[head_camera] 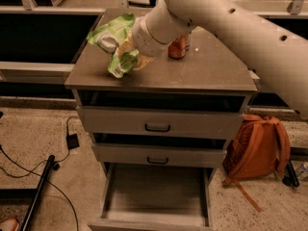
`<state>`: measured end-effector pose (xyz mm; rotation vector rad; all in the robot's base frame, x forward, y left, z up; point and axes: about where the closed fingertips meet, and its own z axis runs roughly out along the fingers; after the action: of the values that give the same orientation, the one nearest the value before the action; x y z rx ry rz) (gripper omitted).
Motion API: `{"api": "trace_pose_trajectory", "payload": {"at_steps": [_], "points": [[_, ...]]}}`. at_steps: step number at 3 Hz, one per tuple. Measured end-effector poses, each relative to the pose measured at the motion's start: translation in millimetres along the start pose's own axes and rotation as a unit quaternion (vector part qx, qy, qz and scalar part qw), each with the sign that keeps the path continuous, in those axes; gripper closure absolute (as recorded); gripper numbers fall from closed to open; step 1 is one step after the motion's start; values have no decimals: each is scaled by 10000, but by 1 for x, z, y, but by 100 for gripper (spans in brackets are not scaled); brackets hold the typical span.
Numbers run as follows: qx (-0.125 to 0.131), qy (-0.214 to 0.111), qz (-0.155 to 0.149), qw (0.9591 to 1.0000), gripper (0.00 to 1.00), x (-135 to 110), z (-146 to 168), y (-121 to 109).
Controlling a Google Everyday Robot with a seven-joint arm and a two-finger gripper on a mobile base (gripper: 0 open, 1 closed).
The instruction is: Place green rice chip bag into bottom drawer
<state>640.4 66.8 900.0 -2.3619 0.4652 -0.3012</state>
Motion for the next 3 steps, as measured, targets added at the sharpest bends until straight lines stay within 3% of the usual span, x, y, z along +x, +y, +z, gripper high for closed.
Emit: {"api": "trace_pose_trajectory", "payload": {"at_steps": [1, 2, 3], "points": [[-4, -96, -124, 9999, 100, -2, 5, -8], [147, -586, -444, 9972, 100, -17, 7, -4], [161, -1190, -1175, 9858, 100, -50, -11, 19]]}}
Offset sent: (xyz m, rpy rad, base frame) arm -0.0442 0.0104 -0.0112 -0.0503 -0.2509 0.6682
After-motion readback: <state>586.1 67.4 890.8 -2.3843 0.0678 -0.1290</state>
